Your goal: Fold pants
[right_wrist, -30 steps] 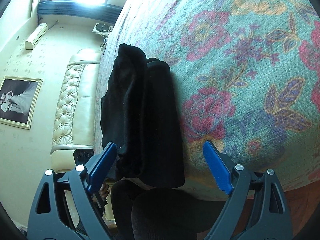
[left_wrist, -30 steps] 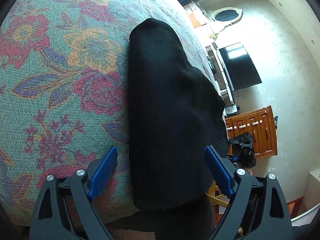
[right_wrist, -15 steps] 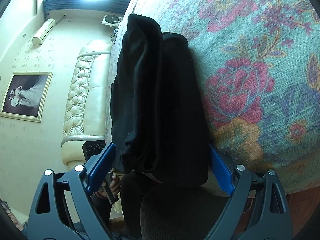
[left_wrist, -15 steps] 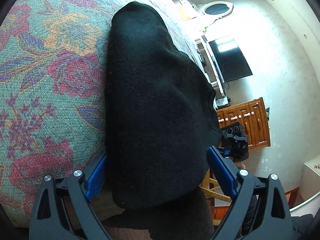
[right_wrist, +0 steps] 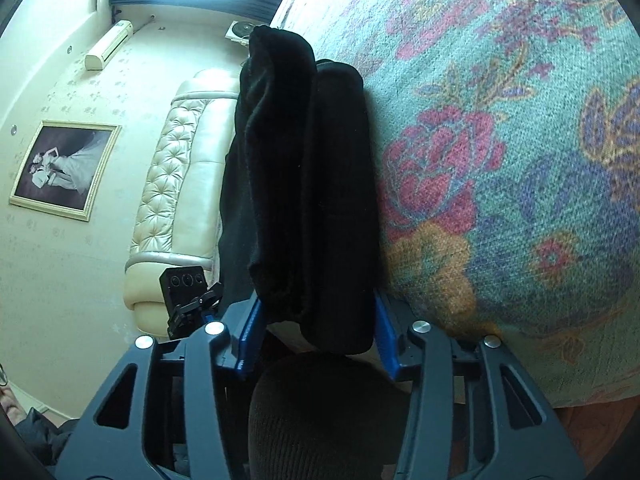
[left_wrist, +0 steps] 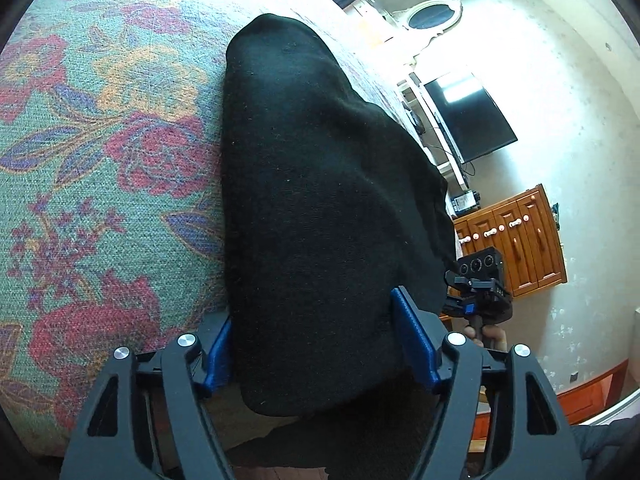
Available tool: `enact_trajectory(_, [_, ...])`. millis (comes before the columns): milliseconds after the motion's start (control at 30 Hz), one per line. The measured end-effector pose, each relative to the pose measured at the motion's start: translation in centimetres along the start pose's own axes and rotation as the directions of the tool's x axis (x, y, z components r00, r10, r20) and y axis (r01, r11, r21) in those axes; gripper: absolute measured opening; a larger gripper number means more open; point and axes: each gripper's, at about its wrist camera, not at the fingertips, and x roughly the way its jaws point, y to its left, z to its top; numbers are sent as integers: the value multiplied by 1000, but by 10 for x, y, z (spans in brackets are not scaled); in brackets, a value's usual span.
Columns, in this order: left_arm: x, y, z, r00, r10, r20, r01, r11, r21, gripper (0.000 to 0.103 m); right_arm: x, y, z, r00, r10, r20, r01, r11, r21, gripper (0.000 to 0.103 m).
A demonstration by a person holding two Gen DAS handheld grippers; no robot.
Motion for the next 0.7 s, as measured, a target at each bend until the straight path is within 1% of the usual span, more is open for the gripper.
enact_trajectory(67, [-6,6,5,999,-52,-6,52,996,-68,87,-6,6,5,1000,-16,-3,16,1000,-13,66])
enact_trajectory(100, [-9,9,9,997,-82,1,81,990,-115,87,-14,11,9,999,-45,6,45,998,-41,69])
enact_trajectory(133, [-13,14,13,994,-107,7,107,982,-154,89,-22,18,13,997,-78,28,80,994,-71,76])
enact_trajectory(167, [-16,17,18,991,-130,14,130,977,-172,92,-31,24,18,994,-91,54,96,991,-91,82])
enact_trajectory(200, [-17,20,25,990,-144,11,144,975,-168,92,-40,28,25,993,-92,77,100,989,-106,83])
enact_trajectory(233, [-18,21,31,991,-136,6,136,979,-152,92,-47,29,32,992,-86,95,97,989,-111,84])
enact_trajectory(300, [-22,21,46,992,-119,36,122,987,-105,92,-53,27,48,990,-79,113,90,991,-97,85])
enact_trajectory(367, [-27,21,66,988,-138,69,144,986,-87,92,-47,22,64,992,-83,99,92,992,-82,85])
enact_trajectory(433, [-26,24,85,984,-168,67,173,982,-73,92,-35,18,79,993,-92,70,97,993,-74,85])
enact_trajectory(467, [-23,25,93,985,-164,54,167,983,-69,92,-27,15,86,995,-88,43,91,993,-69,85])
enact_trajectory(533, [-16,31,109,990,-139,34,141,988,-68,92,-15,12,98,994,-106,20,107,992,-64,85])
enact_trajectory(600, [-10,41,120,993,-115,28,117,990,-80,92,-5,11,109,996,-91,5,91,994,-55,85])
enact_trajectory(700, [1,58,130,992,-124,-5,122,983,-136,92,3,10,122,998,-56,0,56,998,-31,85])
